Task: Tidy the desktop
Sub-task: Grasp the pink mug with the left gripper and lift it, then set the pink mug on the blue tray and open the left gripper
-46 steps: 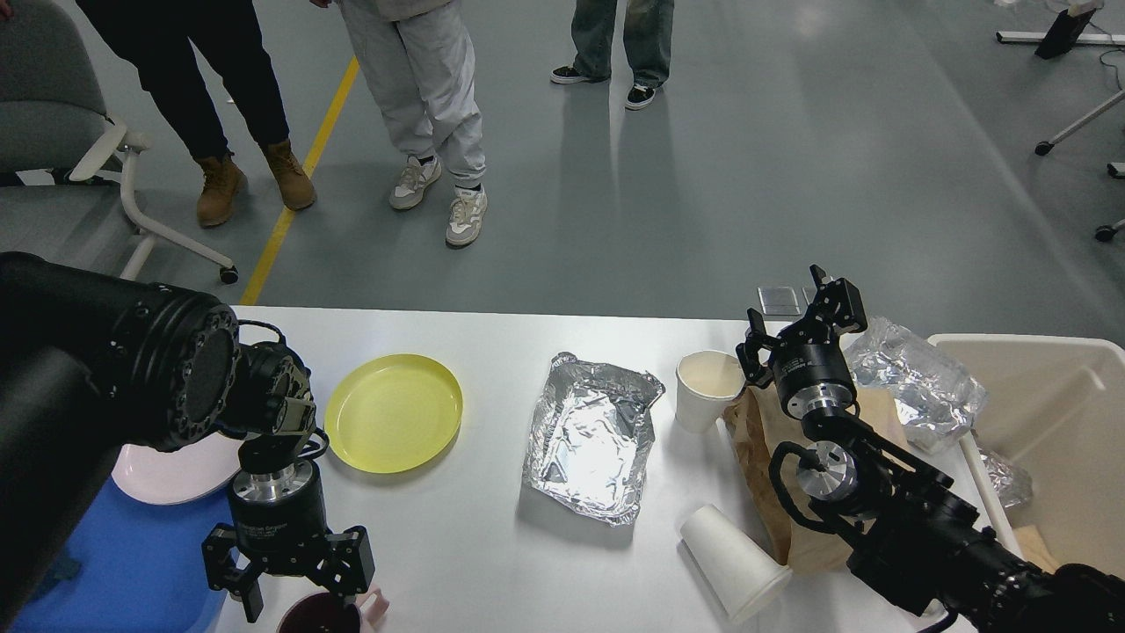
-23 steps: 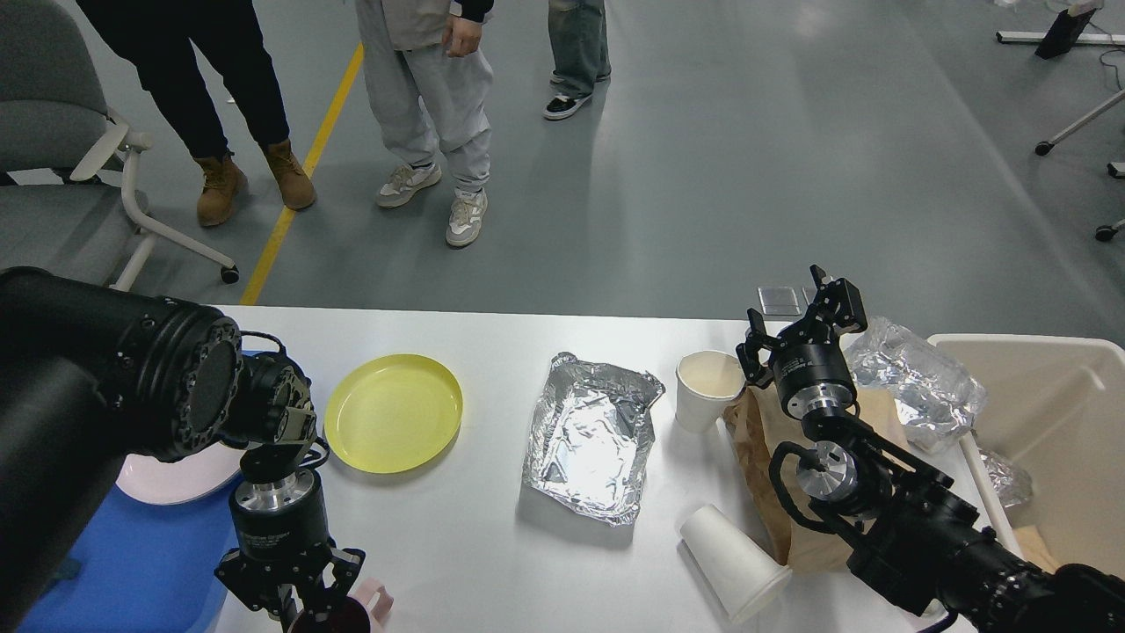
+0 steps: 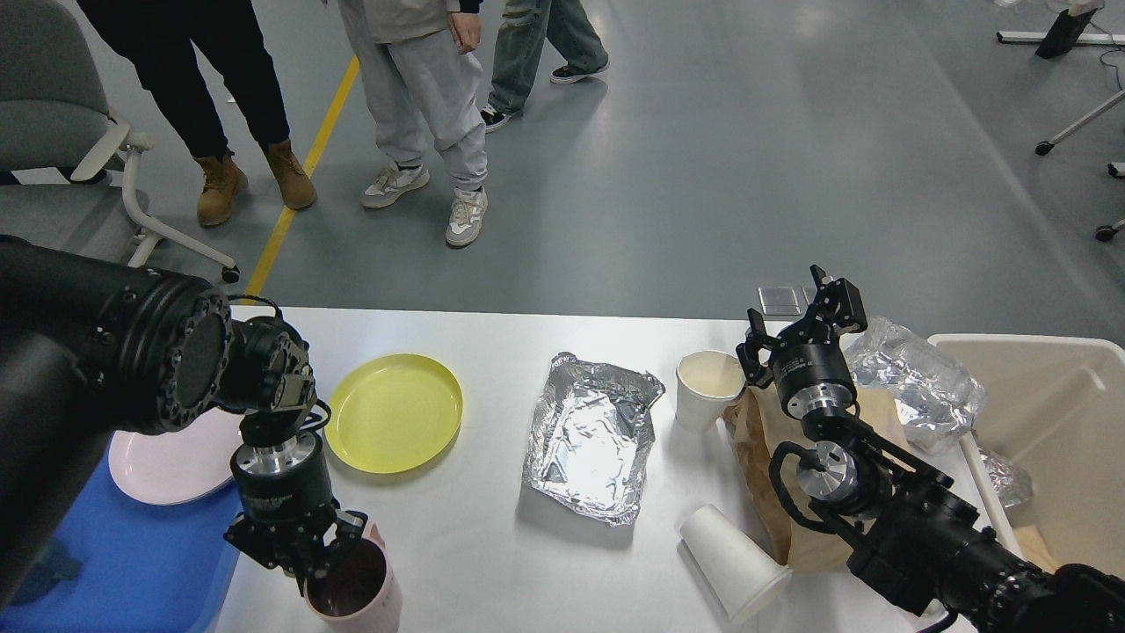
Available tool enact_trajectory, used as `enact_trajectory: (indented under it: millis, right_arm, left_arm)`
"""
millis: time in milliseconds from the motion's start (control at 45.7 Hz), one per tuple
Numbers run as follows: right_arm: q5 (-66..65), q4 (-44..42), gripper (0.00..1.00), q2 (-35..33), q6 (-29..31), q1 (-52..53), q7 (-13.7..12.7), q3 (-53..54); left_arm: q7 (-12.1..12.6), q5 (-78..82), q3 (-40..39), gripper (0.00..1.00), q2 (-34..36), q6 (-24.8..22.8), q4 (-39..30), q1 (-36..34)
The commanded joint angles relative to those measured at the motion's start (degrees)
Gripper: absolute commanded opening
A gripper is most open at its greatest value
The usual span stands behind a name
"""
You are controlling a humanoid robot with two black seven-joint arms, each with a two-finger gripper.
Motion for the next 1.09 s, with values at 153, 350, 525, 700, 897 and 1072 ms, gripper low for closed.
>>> enact_trajectory:
  millis: [153,350,525,700,897,1072]
  right_arm:
    - [0.0,0.0,1.00,0.0,0.0,0.0,0.0,0.0]
    - [0.0,0.0,1.00,0.0,0.0,0.0,0.0,0.0]
    - [0.0,0.0,1.00,0.0,0.0,0.0,0.0,0.0]
    - [0.0,0.0,1.00,0.0,0.0,0.0,0.0,0.0]
    - [0.0,0.0,1.00,0.0,0.0,0.0,0.0,0.0]
    - [0.0,0.0,1.00,0.0,0.0,0.0,0.0,0.0]
  left_arm:
    - [0.5,1.0,2.7,0.00,14.5,0.0,-0.9,-6.5]
    - [0.5,2.3,6.5,0.00,24.4,0.0,0.4,-2.7]
    - [0.0,2.3,7.0,0.00,28.8,0.0,2.7,1.4]
    - [-0.4,2.1,5.7,0.00,32.0,0.0,9.8,8.1]
    - [-0.4,1.6,4.1,0.00,31.2,0.0,13.6,10.8]
    - [-0.4,1.6,2.0,0.00,31.0,0.0,14.9,13.3]
